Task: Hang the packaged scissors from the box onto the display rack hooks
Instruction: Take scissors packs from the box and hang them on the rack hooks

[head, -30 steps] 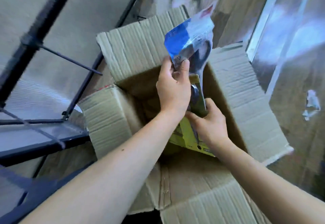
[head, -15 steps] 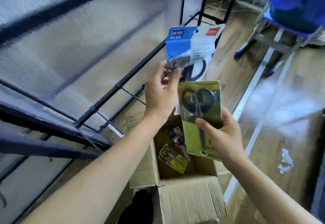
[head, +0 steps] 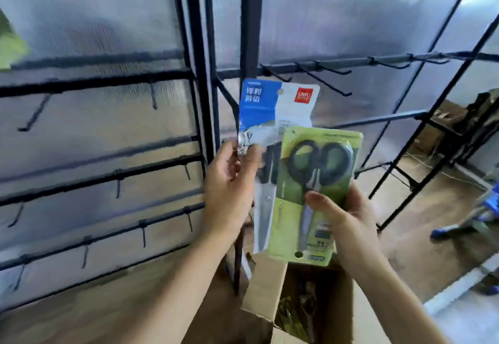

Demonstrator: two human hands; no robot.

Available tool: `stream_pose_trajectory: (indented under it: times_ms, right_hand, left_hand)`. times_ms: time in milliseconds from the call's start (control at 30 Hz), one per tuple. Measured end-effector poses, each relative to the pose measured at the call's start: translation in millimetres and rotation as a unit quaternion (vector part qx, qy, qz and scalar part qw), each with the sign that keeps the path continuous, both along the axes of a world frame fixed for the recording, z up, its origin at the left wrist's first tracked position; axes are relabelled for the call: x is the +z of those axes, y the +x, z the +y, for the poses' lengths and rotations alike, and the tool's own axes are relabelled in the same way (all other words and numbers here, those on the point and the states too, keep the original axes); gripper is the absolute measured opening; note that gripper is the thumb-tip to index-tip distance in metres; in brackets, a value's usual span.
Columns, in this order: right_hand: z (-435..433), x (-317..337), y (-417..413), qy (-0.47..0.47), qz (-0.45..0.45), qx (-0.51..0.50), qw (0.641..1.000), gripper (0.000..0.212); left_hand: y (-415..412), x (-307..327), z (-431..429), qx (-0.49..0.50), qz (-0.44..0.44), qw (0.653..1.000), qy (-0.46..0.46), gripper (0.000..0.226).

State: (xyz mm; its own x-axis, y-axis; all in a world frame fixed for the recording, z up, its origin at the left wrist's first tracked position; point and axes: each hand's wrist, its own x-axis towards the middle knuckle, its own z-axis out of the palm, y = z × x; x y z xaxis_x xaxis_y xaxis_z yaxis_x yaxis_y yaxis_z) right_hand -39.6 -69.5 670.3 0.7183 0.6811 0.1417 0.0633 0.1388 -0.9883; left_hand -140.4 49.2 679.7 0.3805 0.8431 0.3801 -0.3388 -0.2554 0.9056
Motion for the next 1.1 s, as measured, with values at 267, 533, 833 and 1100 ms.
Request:
stream_pose_trajectory:
  times_ms: [267, 533, 833, 1100]
  right_hand:
    - [104, 61, -104, 0.058, 0.006, 0.098, 0.994, 0.029]
    - [191, 80, -224, 0.053, 0.021, 0.235, 0.97, 0.04]
    - [256, 87, -319, 0.086, 0.037, 0.334, 0.938, 0.021]
    - [298, 94, -395, 0.078, -0.007, 0.4, 0.913, 0.026]
  left_hand:
    - [-139, 71, 62, 0.189, -0.06, 0.98, 0.03, 0.006]
    - [-238, 75, 115, 0.278, -0.069, 0.958, -0.017, 0.02]
    - [-321, 74, 157, 0.257, -0.08, 0.962, -0.04, 0.011]
    - [-398, 88, 183, 0.306, -0.114, 0.944, -0.042, 0.008]
